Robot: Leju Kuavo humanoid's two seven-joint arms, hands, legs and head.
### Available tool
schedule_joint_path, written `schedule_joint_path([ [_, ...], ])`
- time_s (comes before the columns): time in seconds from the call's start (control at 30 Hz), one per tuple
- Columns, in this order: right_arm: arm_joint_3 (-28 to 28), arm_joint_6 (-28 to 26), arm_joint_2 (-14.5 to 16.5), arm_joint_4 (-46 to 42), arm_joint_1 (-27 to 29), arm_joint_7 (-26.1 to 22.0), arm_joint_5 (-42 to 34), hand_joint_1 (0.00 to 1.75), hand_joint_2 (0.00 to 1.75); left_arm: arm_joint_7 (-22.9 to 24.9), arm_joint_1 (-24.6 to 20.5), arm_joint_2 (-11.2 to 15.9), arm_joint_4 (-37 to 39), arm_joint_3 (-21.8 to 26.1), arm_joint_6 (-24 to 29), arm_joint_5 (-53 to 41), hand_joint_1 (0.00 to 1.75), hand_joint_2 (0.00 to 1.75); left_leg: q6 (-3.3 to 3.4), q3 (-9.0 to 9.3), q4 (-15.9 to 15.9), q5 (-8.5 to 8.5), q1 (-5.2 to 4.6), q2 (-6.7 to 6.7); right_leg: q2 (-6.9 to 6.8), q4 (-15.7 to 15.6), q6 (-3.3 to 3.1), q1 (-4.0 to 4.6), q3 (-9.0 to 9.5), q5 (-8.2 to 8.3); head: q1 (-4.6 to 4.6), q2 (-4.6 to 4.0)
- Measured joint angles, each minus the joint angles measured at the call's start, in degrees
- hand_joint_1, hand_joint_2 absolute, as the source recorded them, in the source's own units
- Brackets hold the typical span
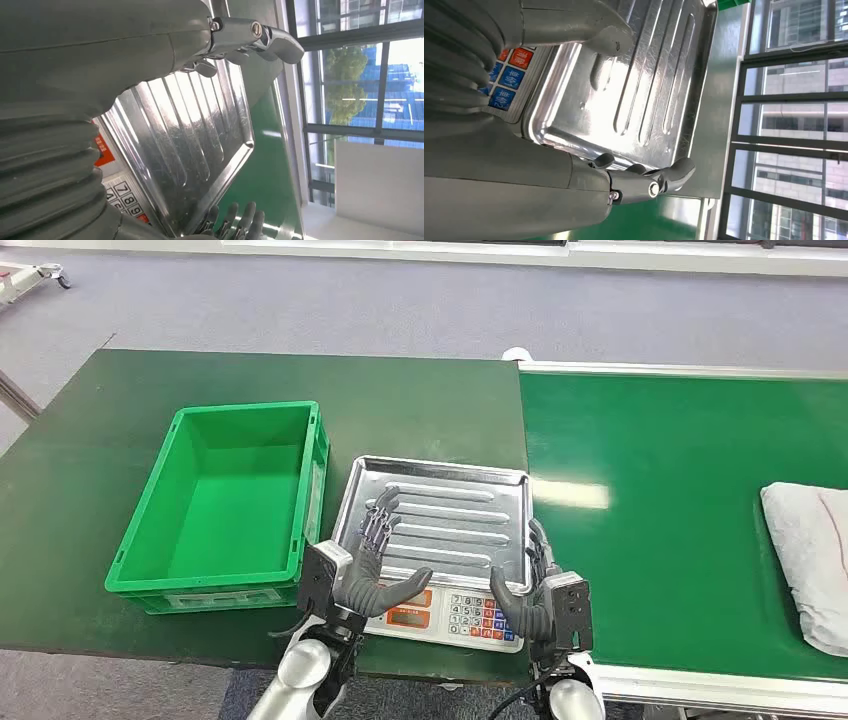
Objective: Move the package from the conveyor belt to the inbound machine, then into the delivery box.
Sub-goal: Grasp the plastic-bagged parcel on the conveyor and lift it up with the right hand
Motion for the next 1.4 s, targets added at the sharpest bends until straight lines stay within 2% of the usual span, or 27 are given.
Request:
schedule_joint_path([
  [0.23, -0.10, -0.04, -0.09, -1.33, 1.17, -0.60, 0.40, 0.00, 1.75, -1.74, 0.04, 0.09, 0.49, -0.75, -1.07, -0.24, 0.00, 1.75, 0.00, 0.00, 0.00, 0.00, 0.00, 0.00, 0.00, 0.00, 0.00, 0.00, 0.00, 0.00, 0.01, 0.00],
  [0.9, 0.01, 1.02, -0.09, -0.50, -3.24, -0.21, -1.38, 0.00, 1.75, -3.28, -1.53, -0.07, -0.40, -0.75, -1.48, -0.18, 0.00, 1.75, 0.00, 0.00, 0.00, 0.01, 0.00, 0.00, -0.01, 0.00, 0.00, 0.00, 0.02, 0.01, -0.01, 0.00],
  [1.4, 0.67, 0.13, -0.09, -1.09, -3.57, 0.49, -0.88, 0.00, 1.75, -4.27, -3.49, 0.06, 0.14, -0.18, -2.34, 1.71, 0.00, 1.75, 0.00, 0.00, 0.00, 0.01, 0.00, 0.00, -0.02, 0.00, 0.00, 0.00, 0.02, 0.01, 0.00, 0.00],
])
